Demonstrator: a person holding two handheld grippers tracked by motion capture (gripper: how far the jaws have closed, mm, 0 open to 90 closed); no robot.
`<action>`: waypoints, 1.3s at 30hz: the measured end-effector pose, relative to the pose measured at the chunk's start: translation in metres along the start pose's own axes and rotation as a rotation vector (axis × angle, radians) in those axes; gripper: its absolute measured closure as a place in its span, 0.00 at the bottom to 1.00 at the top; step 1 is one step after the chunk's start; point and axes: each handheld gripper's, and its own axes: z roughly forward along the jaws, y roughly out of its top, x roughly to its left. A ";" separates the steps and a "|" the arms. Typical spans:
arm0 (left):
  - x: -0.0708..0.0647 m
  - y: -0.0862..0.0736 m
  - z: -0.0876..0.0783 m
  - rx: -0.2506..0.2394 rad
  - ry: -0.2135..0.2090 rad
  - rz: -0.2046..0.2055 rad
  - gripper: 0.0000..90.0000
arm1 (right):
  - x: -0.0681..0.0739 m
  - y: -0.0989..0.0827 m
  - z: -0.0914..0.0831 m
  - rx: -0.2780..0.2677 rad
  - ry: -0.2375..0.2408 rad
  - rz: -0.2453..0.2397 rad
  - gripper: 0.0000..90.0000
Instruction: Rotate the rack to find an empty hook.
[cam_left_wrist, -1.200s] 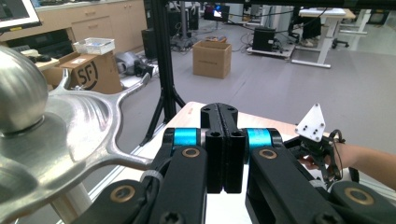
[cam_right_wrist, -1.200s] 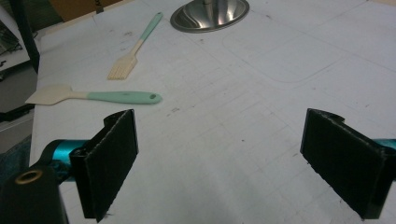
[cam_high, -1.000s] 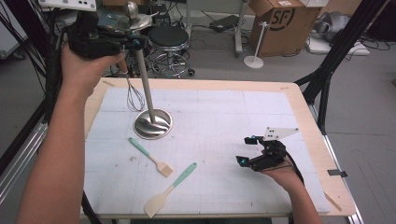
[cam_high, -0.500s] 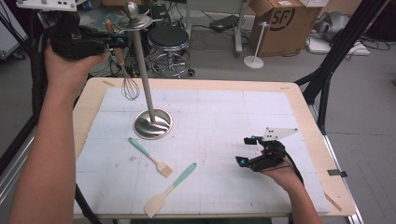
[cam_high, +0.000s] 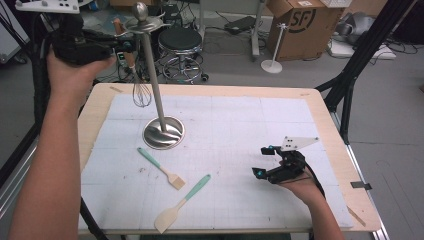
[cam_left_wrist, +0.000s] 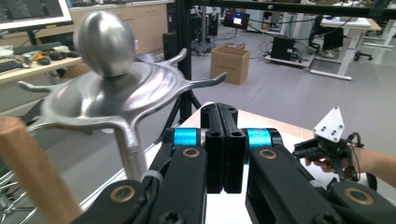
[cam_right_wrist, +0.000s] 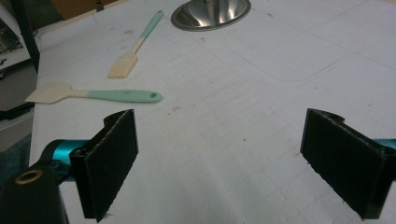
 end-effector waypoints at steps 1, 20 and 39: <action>-0.001 0.000 0.001 0.000 -0.006 0.002 1.00 | 0.000 0.000 0.000 0.004 -0.003 -0.002 0.12; -0.022 -0.029 0.024 0.012 -0.124 0.008 0.90 | 0.000 0.000 -0.002 -0.002 -0.003 -0.004 0.12; -0.042 -0.077 0.055 0.051 -0.265 -0.019 0.63 | 0.000 0.000 -0.003 -0.014 0.001 0.000 0.12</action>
